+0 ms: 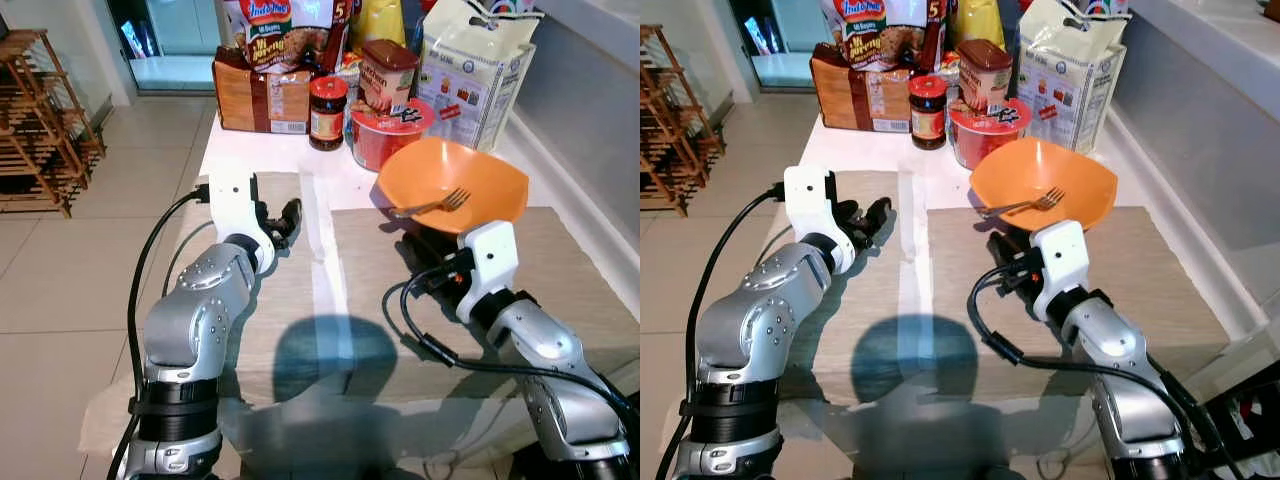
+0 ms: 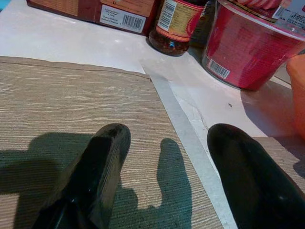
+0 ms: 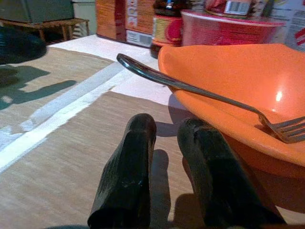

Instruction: Setting the table

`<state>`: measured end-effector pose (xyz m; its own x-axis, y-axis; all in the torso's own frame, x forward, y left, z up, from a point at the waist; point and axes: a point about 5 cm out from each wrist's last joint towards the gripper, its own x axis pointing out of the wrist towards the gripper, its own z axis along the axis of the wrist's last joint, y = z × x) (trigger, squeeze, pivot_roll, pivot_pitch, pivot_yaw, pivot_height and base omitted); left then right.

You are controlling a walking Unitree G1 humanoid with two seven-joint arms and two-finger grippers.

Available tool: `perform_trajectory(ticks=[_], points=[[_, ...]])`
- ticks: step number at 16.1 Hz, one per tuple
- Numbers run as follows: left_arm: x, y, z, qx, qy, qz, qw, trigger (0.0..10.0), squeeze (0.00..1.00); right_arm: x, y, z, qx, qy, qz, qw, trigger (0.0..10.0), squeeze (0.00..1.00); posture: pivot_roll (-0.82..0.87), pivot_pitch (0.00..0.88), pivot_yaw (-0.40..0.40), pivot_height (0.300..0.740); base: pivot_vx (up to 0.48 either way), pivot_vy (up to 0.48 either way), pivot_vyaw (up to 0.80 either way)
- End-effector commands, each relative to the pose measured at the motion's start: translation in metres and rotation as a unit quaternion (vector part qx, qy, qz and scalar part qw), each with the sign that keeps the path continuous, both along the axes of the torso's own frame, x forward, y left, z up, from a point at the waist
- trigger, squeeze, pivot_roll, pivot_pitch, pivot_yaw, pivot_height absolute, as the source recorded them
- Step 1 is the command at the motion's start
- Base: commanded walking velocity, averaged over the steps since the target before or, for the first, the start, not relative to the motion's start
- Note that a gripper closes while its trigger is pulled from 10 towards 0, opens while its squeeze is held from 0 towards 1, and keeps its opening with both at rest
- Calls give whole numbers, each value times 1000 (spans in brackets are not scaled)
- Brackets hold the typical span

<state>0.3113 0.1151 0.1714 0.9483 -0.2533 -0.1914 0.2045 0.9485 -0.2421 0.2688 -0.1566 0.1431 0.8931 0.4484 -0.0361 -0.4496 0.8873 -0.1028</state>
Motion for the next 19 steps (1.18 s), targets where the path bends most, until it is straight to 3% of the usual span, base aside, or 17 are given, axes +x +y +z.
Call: perform_trajectory(ticks=[1, 8, 11, 12, 14, 17, 19], points=[[2, -2, 4, -1, -8, -2, 1000, 10000, 0, 4, -10, 6, -8, -18, -27, 999, 10000, 0, -97, 0, -7, 740, 0, 0, 0], [2, -4, 4, -2, -7, -8, 1000, 10000, 0, -2, -52, 5, -30, -21, -106, 994, 10000, 0, -104, 0, -4, 740, 0, 0, 0], [2, -5, 4, -1, -6, -10, 1000, 10000, 0, -7, -43, 3, -25, -15, -86, 996, 10000, 0, -115, 0, -2, 740, 0, 0, 0], [3, -6, 4, 0, -7, -11, 1000, 10000, 0, -17, -21, 4, -14, -8, -20, 1000, 10000, 0, -113, 0, -2, 740, 0, 0, 0], [3, -6, 4, 0, -7, -12, 1000, 10000, 0, -27, -2, 11, 1, -6, 44, 999, 10000, 0, -114, 0, -2, 740, 0, 0, 0], [3, -6, 4, 3, -8, -11, 1000, 10000, 0, -25, -3, 14, -2, -15, 38, 999, 10000, 0, -116, 0, -3, 740, 0, 0, 0], [10, -4, 9, 19, -17, -9, 1000, 10000, 0, -17, -13, 26, 9, -55, -16, 998, 10000, 0, -113, 0, -4, 740, 0, 0, 0]])
